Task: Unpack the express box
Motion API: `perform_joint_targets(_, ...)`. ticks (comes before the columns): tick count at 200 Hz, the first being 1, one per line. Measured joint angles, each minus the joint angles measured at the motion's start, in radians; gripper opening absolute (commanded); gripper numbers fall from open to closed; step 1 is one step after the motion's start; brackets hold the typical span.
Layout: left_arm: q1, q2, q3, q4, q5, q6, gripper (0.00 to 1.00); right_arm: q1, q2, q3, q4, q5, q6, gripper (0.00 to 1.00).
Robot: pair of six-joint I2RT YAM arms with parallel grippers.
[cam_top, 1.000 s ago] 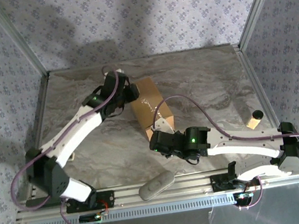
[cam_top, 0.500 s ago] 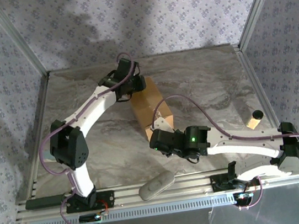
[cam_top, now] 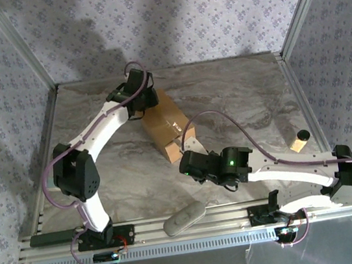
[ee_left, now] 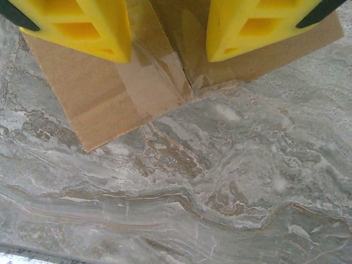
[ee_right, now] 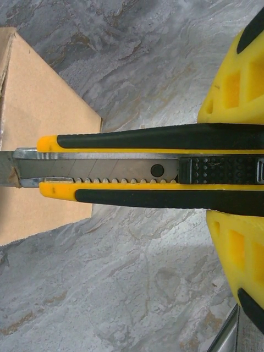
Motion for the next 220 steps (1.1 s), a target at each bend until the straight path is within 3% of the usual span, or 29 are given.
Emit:
perform_joint_targets(44, 0.0, -0.05, -0.032, -0.003, -0.007, -0.011, 0.42, 0.0, -0.034, 0.0, -0.035, 0.004, 0.003, 0.0)
perform_joint_targets(94, 0.0, -0.168, -0.059, 0.054, 0.077, -0.038, 0.47, 0.0, -0.121, 0.0, -0.041, 0.019, 0.005, 0.0)
perform_joint_targets(151, 0.002, -0.41, -0.232, 0.169, 0.224, -0.086, 0.67, -0.085, -0.157, 0.0, 0.011, 0.028, -0.024, 0.0)
perform_joint_targets(185, 0.014, -0.519, -0.358, 0.225, 0.351, -0.124, 0.71, -0.214, -0.148, 0.0, 0.105, -0.017, -0.077, 0.0)
perform_joint_targets(220, 0.018, -0.529, -0.42, 0.347, 0.519, -0.202, 0.73, -0.264, -0.1, 0.038, 0.205, -0.086, -0.148, 0.0)
